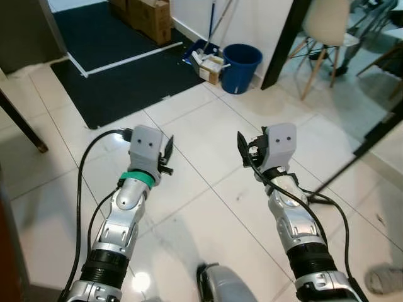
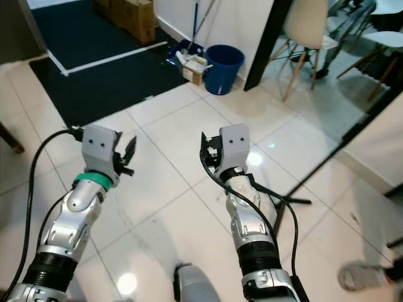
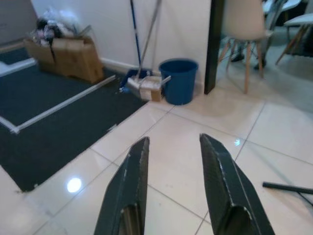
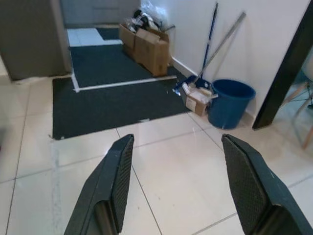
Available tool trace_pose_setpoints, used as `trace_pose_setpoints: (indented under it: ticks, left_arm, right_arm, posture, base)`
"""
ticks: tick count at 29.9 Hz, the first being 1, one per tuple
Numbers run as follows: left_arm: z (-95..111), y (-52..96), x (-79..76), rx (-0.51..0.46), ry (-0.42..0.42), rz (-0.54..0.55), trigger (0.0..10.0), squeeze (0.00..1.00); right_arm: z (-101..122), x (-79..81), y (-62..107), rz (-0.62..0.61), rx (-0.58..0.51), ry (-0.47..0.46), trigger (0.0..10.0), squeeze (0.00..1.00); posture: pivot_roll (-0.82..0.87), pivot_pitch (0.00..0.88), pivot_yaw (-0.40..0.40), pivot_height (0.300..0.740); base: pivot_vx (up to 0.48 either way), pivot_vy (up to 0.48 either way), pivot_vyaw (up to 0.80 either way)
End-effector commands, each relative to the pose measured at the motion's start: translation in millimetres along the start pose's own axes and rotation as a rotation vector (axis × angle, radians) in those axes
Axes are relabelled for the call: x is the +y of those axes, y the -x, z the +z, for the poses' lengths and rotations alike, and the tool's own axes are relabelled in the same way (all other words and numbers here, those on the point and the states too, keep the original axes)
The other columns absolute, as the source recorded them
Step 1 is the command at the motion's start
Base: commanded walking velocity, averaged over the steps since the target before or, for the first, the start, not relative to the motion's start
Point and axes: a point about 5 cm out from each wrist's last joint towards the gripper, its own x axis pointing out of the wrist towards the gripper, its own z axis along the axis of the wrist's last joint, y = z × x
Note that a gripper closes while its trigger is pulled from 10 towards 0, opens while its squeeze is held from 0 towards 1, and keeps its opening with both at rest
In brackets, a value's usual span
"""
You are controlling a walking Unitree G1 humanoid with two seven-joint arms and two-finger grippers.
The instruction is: Setting the table
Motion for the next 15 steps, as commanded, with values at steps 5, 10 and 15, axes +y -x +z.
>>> trace_pose_setpoints:
  ticks: [5, 10, 15]
  left_arm:
    - [-4.0, 2.1, 0.3, 0.015, -0.010, -0.003, 10.0, 0.00]
    - [-4.1, 2.2, -0.4, 0.014, -0.008, -0.005, 10.0, 0.00]
    - [-4.7, 2.0, -0.8, 0.015, -0.008, -0.008, 10.0, 0.00]
  right_arm:
    - [2.0, -0.1, -0.6, -0.003, -0.005, 0.000, 10.0, 0.00]
    - [1.6, -0.4, -0.3, -0.006, -0.003, 0.000, 10.0, 0.00]
    - [1.5, -0.4, 0.2, -0.008, -0.002, 0.000, 10.0, 0.00]
  posture:
    - [-0.17, 0.000, 0.020, 0.740]
    - [-0.18, 0.000, 0.021, 0.740]
    - [-0.18, 0.000, 0.022, 0.740]
  base:
    - [0.480, 0.000, 0.00]
    - [0.480, 0.000, 0.00]
    - [0.480, 0.000, 0.00]
